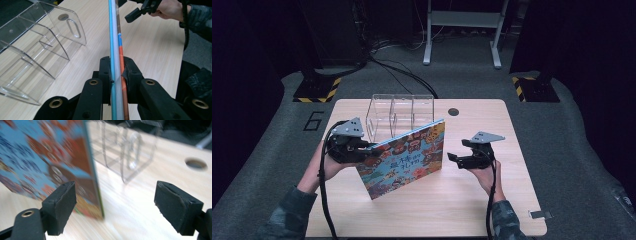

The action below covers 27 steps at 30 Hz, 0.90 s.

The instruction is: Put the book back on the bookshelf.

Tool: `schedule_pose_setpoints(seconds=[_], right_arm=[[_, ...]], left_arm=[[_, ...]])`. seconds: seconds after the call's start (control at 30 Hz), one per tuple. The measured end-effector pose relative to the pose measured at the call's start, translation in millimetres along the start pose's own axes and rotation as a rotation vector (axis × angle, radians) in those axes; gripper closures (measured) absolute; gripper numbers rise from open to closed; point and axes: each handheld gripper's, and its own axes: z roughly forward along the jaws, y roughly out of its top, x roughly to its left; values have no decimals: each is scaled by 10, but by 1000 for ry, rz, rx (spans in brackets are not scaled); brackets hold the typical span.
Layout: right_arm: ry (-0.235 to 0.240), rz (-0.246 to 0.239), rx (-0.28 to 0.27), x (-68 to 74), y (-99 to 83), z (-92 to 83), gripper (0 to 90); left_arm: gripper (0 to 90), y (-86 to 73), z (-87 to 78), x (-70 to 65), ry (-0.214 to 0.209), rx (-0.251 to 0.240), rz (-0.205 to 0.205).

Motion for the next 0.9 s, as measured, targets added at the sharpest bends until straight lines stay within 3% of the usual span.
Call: schedule_pose_setpoints(seconds=[0.17, 0.33, 0.47, 0.6, 0.73, 0.9], right_arm=[[-38, 85, 35, -183, -293, -19, 173], [-101, 113, 99, -274, -457, 10, 165], [-165, 155, 151, -361, -601, 42, 148], [-240, 182, 184, -424, -703, 74, 139], [-300, 173, 223, -479, -775, 110, 74], [-355, 221, 257, -549, -854, 159, 59]], left_arm=[[770, 39, 31, 21, 22, 20, -4], [774, 87, 60, 30, 24, 28, 2], [797, 62, 51, 40, 4, 4, -28], [807, 59, 35, 12, 22, -11, -28], [809, 81, -30, -2, 41, -34, -33], [808, 107, -135, -33, 65, -53, -34]])
